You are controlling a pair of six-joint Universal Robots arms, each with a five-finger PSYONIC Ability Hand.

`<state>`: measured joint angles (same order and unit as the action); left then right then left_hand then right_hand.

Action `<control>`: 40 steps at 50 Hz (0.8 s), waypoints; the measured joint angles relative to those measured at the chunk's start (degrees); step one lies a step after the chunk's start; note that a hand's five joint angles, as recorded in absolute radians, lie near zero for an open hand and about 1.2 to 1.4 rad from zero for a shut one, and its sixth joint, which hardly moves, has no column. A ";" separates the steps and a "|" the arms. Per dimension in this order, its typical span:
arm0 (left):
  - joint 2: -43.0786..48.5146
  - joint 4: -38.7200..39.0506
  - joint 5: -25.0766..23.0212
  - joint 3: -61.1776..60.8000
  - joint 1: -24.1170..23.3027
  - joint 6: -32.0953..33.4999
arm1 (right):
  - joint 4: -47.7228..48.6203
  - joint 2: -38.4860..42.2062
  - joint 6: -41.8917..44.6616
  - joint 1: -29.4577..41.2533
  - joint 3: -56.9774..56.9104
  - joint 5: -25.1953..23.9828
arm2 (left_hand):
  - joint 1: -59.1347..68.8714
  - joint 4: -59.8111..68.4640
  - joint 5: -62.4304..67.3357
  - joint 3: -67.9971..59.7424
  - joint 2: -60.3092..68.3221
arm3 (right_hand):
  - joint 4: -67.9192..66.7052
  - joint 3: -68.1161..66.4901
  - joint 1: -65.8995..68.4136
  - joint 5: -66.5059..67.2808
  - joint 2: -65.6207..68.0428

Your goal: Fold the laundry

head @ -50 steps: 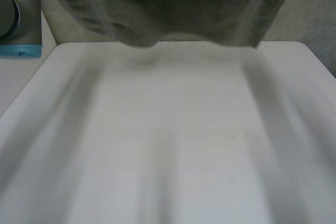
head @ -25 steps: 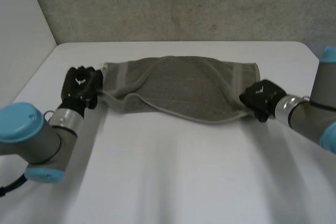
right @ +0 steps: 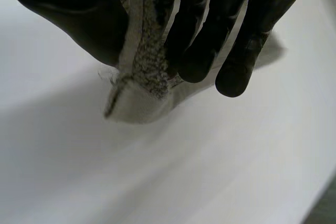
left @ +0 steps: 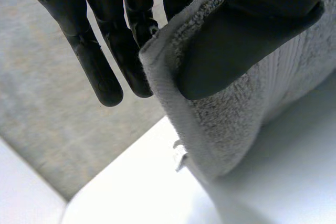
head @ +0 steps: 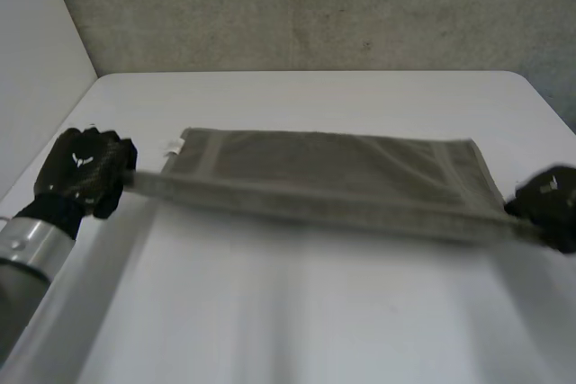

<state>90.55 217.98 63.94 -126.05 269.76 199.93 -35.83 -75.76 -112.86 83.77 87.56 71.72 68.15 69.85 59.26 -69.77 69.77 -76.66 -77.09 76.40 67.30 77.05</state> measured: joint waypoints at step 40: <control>42.23 -8.65 12.09 48.01 -13.78 -0.66 | 18.44 27.96 -15.47 9.64 -27.74 9.53 | 0.00 0.00 0.08 0.00 0.00 | 0.00 -0.01 0.00 0.25 0.00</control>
<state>132.78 209.33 76.03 -78.05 255.98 199.27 -17.39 -47.80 -128.32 93.40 59.81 81.25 68.15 69.85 59.34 -69.77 69.77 -76.66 -77.11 76.40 67.55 77.05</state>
